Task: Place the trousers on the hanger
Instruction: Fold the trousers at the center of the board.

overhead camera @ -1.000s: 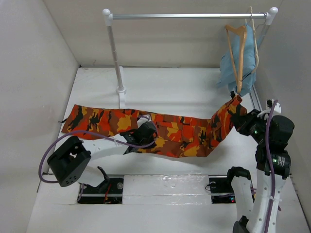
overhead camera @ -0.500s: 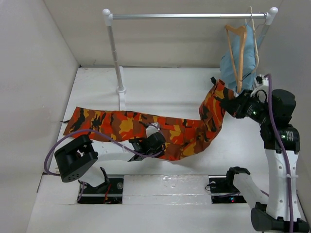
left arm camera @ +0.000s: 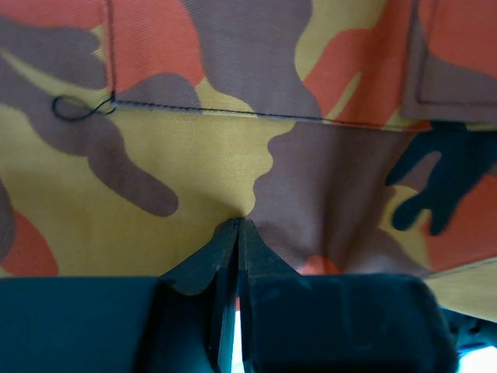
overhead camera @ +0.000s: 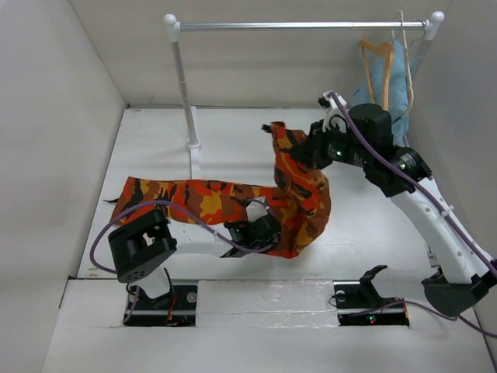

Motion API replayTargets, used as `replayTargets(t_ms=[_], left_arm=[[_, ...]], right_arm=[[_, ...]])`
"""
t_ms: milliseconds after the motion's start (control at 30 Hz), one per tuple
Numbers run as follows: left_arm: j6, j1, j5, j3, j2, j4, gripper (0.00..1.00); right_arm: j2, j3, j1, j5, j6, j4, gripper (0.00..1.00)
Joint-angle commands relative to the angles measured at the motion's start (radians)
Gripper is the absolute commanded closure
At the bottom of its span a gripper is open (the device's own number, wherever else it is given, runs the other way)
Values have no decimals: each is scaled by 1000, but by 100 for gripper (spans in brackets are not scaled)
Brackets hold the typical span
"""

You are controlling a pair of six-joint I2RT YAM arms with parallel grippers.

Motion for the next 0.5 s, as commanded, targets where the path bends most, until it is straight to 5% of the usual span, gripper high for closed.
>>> replayTargets(t_ms=[0,267,467], left_arm=[[-43,-38,13,44,82,-51,100],[-65,-149,57,267,282,0,100],[-17,-210,-95,503,363,-258,100]], right_arm=[[-16,76,6,113,-15,118,100],[-62,3,-77,-1,18,209,100],[-53,52,-97,-28,40,206,100]])
